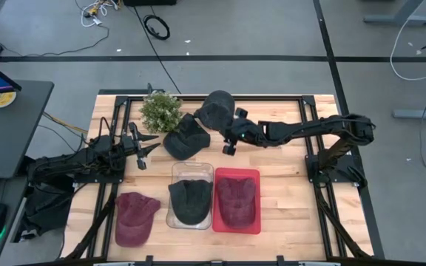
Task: Pick & Place hat
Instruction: Put the top black cap into the transparent bin
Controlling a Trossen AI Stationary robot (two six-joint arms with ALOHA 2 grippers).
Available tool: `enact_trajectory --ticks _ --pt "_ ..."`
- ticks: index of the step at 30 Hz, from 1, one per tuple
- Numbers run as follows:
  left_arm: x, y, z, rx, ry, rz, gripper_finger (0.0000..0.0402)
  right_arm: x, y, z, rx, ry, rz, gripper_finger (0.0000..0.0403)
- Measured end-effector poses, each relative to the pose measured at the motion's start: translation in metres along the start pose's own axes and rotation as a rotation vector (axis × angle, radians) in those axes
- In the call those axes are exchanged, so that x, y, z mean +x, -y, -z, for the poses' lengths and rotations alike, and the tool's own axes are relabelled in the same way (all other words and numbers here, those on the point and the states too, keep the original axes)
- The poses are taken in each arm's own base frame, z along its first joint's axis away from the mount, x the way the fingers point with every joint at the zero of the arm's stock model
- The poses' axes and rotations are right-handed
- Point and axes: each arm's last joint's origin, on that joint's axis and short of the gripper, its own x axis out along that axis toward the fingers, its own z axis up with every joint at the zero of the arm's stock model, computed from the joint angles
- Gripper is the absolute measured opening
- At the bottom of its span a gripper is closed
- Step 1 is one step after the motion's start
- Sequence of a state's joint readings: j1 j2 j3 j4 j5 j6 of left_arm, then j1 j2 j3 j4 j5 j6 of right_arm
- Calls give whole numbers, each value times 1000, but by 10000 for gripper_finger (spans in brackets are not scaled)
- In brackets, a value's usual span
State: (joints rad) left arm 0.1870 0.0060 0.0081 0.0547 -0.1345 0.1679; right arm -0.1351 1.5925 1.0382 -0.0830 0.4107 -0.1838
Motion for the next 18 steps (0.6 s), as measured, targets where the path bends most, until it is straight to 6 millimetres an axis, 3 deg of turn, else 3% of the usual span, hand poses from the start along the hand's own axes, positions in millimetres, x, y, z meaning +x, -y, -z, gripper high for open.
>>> enact_trajectory --ticks 11,18 --pt "0 0 0 0 0 0 133 25 49 18 140 -78 76 152" --pt "0 0 0 0 0 0 133 51 65 32 198 -88 94 191"
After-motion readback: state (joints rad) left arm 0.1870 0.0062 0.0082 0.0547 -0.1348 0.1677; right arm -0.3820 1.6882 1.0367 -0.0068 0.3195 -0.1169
